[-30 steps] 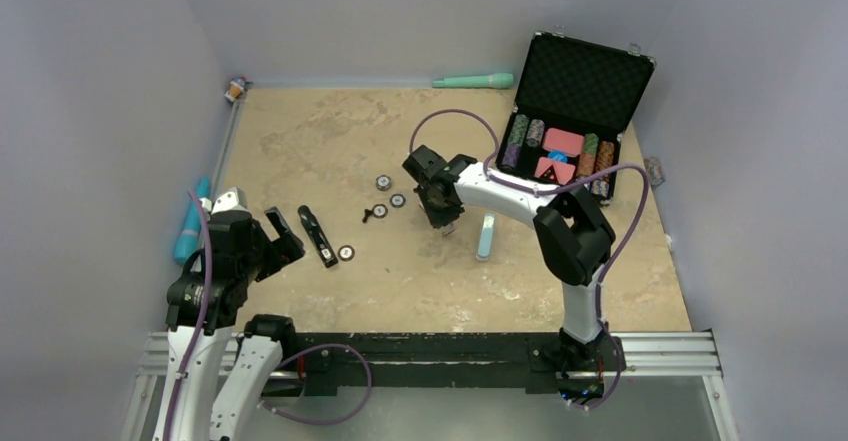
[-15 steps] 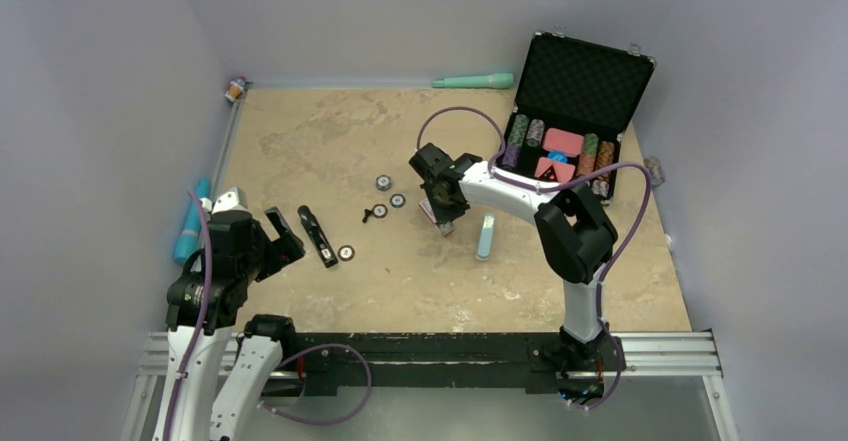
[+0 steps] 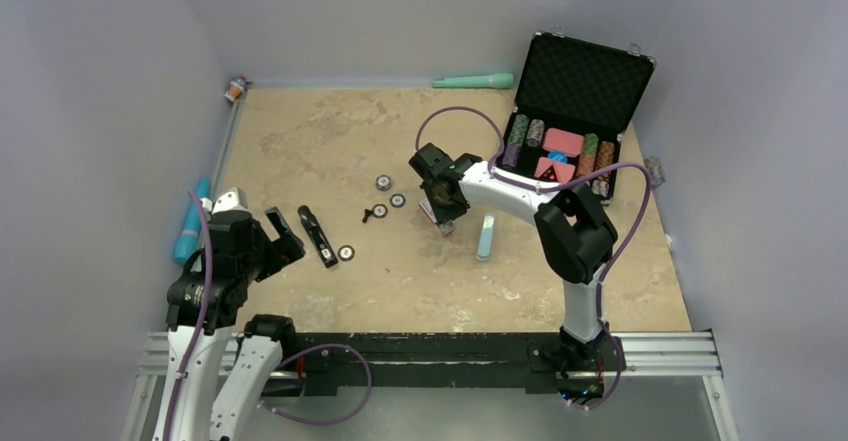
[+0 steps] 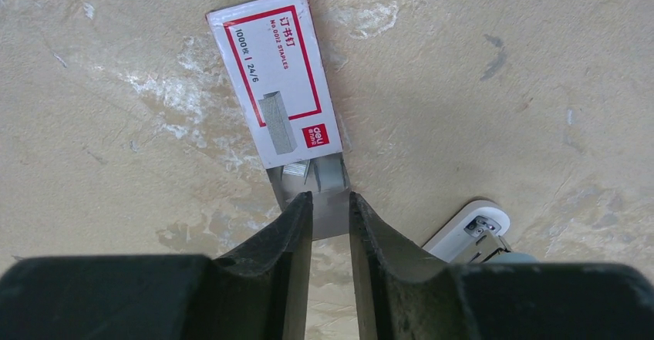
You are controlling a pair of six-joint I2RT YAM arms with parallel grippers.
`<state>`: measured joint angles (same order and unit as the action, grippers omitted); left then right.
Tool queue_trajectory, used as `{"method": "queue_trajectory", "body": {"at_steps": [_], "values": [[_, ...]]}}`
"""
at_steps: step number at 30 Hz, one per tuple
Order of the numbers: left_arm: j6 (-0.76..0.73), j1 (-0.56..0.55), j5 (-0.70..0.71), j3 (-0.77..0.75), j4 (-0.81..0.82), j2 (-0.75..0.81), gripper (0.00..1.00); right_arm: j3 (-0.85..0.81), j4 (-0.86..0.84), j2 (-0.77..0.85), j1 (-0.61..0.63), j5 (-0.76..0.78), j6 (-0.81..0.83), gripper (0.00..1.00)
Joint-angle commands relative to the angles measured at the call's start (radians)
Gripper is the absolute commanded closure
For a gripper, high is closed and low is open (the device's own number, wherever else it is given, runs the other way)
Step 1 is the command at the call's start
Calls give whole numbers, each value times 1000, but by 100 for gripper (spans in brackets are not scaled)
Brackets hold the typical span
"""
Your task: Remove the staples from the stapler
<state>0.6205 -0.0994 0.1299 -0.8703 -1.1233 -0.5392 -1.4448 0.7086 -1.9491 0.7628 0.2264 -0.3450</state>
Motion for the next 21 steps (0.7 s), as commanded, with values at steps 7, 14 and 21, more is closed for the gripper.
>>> {"method": "queue_trajectory", "body": {"at_steps": [7,14,21], "values": [[9,-3,-7,3,22,-5,4,0,-28,10,-4,21,15,69],[8,-4,-8,2,23,-10,4,-39,0,34,-5,20,12,66],[-55,-29,-52,1,82,-34,0,-64,33,99,-8,13,2,62]]}}
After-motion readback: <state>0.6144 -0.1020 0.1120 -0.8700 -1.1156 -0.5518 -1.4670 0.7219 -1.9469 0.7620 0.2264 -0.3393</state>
